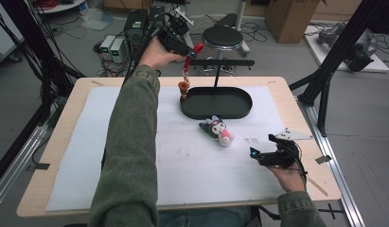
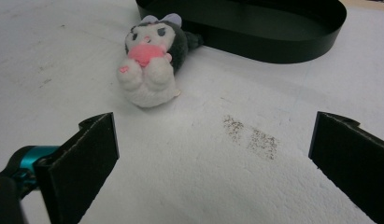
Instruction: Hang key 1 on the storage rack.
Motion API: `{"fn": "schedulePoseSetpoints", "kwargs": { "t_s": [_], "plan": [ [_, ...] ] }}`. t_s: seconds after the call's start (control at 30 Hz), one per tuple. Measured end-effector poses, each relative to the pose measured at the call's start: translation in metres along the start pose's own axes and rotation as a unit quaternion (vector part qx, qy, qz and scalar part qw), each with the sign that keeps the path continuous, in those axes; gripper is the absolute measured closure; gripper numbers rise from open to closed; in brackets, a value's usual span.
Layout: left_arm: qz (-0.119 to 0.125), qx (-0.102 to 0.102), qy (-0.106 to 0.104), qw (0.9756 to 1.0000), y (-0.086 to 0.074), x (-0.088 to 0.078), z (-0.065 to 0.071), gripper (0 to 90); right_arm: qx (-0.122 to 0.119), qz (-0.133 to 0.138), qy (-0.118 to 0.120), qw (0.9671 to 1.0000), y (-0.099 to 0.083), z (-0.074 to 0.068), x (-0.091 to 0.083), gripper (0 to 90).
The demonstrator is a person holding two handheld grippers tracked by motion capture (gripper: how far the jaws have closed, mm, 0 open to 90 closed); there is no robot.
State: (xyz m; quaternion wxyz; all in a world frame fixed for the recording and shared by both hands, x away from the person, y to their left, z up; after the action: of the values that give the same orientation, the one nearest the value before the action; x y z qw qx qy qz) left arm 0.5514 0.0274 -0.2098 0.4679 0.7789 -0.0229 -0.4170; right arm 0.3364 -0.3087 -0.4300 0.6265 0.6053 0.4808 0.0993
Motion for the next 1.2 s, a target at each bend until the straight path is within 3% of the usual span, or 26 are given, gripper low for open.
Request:
{"fn": "schedulePoseSetpoints", "kwargs": {
  "t_s": [0.2,0.27,0.47,0.53,0.63,0.73,0.87,1.0,1.07,1.13,1.2],
  "plan": [
    [0.004,-0.02,-0.006,0.9998,0.004,0.012,-0.002,74.7,0.005,0.001,-0.005,1.0,-0.002,0.002,-0.002,0.5],
    [-0.007,-0.017,0.004,0.9998,0.004,0.018,-0.001,74.6,0.006,0.001,-0.006,1.0,-0.002,0.003,-0.003,0.5],
    [0.02,-0.041,0.021,0.9988,0.012,0.023,0.0,74.7,0.008,-0.003,-0.007,0.9999,-0.003,0.003,-0.002,0.5],
    [0.034,-0.04,0.03,0.9982,0.015,0.024,0.002,74.7,0.009,-0.002,-0.008,0.9999,-0.003,0.004,-0.003,0.5],
    [0.025,-0.044,0.034,0.9981,0.018,0.032,0.005,74.7,0.021,0.007,-0.001,0.9998,-0.003,0.005,-0.006,0.5],
    [0.016,-0.041,0.047,0.9979,0.018,0.04,0.008,74.7,0.023,0.01,-0.006,0.9997,-0.004,0.007,-0.007,0.5],
    [0.015,-0.048,0.083,0.9953,0.02,0.051,0.007,74.7,0.021,0.006,-0.01,0.9997,-0.005,0.007,-0.008,0.5],
    [0.016,-0.061,0.073,0.9953,0.018,0.058,0.004,74.6,0.023,0.003,-0.01,0.9997,-0.005,0.006,-0.007,0.5],
    [0.03,-0.069,0.07,0.9947,0.018,0.057,0.003,73.1,0.023,0.001,-0.009,0.9997,-0.005,0.006,-0.007,0.5],
    [0.042,-0.064,0.046,0.996,0.015,0.053,0.004,49.2,0.025,-0.001,-0.008,0.9996,-0.006,0.007,-0.007,0.5],
    [0.041,-0.046,0.05,0.9968,0.011,0.048,0.004,29.4,0.027,-0.001,-0.01,0.9996,-0.006,0.007,-0.008,0.5]
  ]
}}
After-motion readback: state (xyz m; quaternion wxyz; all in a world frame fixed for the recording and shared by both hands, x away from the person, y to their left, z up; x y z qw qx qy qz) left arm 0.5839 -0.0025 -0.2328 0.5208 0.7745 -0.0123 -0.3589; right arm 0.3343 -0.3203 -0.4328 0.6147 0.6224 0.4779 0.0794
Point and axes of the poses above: each handheld gripper's, and its own axes: x roughly forward along the jaws, y roughly out of its top, z roughly to its right, the point moved 3 cm from there along x, roughly forward along the jaws, and after that the axes turned 14 degrees about y, right-handed, at the moved point
